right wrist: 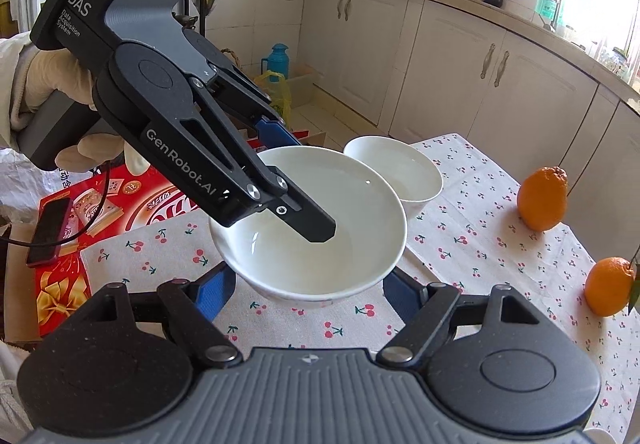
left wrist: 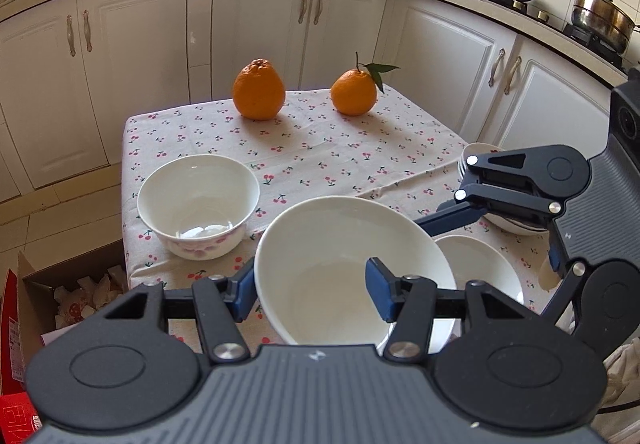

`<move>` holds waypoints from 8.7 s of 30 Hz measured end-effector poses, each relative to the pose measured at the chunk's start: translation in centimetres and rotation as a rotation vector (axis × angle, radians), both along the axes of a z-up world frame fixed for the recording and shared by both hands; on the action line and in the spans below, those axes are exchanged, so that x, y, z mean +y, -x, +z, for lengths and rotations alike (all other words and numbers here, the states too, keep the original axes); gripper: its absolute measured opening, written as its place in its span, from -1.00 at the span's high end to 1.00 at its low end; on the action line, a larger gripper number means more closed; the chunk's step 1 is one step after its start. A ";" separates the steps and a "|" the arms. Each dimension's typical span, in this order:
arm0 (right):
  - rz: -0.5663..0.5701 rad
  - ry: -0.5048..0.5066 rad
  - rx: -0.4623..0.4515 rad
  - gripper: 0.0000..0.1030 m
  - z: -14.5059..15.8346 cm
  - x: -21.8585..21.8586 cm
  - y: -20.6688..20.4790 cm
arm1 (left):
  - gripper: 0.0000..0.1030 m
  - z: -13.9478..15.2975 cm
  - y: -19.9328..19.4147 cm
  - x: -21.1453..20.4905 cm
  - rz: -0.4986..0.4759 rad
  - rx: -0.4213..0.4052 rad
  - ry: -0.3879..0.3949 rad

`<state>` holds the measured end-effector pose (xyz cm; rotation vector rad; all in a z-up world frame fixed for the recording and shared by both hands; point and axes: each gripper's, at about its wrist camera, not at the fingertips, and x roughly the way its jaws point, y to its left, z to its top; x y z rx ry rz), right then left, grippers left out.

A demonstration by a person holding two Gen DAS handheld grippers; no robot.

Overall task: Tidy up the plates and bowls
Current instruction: 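Carry the held bowl with the left gripper and lower it into another bowl, then open the left gripper and withdraw it from the nested bowls, then move the right gripper toward the remaining pink-print white bowl, then grasp the rim of the pink-print white bowl with the right gripper, then lift the bowl with the right gripper and carry it toward the nested bowls, then lower the held bowl into the nested bowls and open the right gripper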

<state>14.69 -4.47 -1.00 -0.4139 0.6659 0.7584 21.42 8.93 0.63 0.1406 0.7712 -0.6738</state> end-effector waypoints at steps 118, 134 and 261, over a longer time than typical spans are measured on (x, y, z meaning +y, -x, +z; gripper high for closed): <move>-0.019 0.014 0.104 -1.00 2.3 -1.9 -10.4 | -0.85 -5.7 -2.2 0.9 0.274 -0.192 -0.125; 0.027 0.018 0.134 -0.99 1.1 0.6 -15.6 | -0.85 -2.8 -2.0 3.1 0.252 -0.167 -0.213; -0.069 -0.194 0.337 -0.28 0.9 -11.9 -2.7 | -0.73 -1.7 8.6 -11.1 -0.038 -0.065 -0.102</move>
